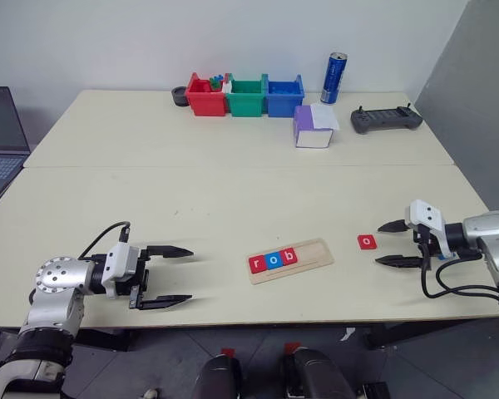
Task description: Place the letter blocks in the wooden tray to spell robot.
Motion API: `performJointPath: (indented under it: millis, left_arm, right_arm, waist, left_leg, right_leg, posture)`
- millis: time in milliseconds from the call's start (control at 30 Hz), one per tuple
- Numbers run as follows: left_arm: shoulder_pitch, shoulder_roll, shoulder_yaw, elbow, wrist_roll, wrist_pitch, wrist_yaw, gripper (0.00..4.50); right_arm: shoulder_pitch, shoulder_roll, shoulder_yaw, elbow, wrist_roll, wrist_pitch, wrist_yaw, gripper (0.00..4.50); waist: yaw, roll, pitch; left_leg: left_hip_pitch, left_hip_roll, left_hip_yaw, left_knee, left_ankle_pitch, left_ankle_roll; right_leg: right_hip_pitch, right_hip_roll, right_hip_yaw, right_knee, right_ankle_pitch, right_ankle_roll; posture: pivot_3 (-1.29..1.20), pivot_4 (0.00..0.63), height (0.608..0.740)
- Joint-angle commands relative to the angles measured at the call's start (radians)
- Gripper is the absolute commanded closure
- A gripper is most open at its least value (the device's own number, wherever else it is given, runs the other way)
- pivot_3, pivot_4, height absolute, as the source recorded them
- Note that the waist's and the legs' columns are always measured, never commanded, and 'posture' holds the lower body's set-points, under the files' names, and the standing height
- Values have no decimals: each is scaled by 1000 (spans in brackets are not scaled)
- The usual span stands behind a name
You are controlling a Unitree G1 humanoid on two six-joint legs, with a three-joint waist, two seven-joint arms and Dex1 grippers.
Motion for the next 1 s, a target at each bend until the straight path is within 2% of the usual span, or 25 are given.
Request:
performJointPath:
  millis: [33,233,267,367,567,767,900,1000]
  left_arm:
    - [14,4,40,-57,-10,16,-5,0]
    - [29,-10,60,-94,2,38,4,0]
    - [32,-10,63,-97,3,41,5,0]
    - [39,-11,72,-106,6,48,8,0]
    - [36,-14,77,-107,13,55,7,0]
    - [17,-25,74,-101,23,61,2,0]
    - [6,-32,73,-97,30,63,-1,0]
    - [2,-36,74,-95,32,64,-2,0]
  right_arm:
    - [-62,16,5,84,-36,-75,13,29]
    - [-113,46,24,206,-88,-143,19,29]
    - [-117,48,24,216,-91,-150,17,193]
    - [-128,56,18,238,-91,-162,8,872]
    - [-138,71,13,259,-95,-174,-10,2949]
    - [-108,73,-12,130,-55,-94,10,3043]
    - [-69,57,-17,-56,-19,2,30,3043]
    - [-32,40,3,-272,18,110,77,3043]
  waist:
    - [0,1,0]
    - [0,1,0]
    - [0,1,0]
    - [-1,1,0]
    - [-1,1,0]
    - [-1,1,0]
    - [-1,2,1]
    - [-1,3,1]
  left_leg:
    - [0,0,0,0,0,0]
    - [0,0,0,0,0,0]
    - [0,0,0,0,0,0]
    - [1,0,0,0,0,0]
    - [2,0,1,1,0,0]
    - [2,0,1,1,0,-1]
    - [2,0,1,1,0,-1]
    - [1,0,1,0,0,0]
  right_leg:
    - [0,0,0,0,0,0]
    - [0,0,0,0,0,0]
    - [0,0,0,0,0,0]
    - [0,0,0,1,0,0]
    - [1,0,1,1,0,0]
    - [1,-1,1,2,0,-1]
    - [1,-1,1,2,0,-1]
    - [1,0,1,2,0,-1]
  posture:
    - [0,150,740]
    - [0,150,740]
    - [0,150,740]
    - [0,150,740]
    - [0,150,740]
    - [0,150,740]
    - [0,150,740]
    - [0,150,740]
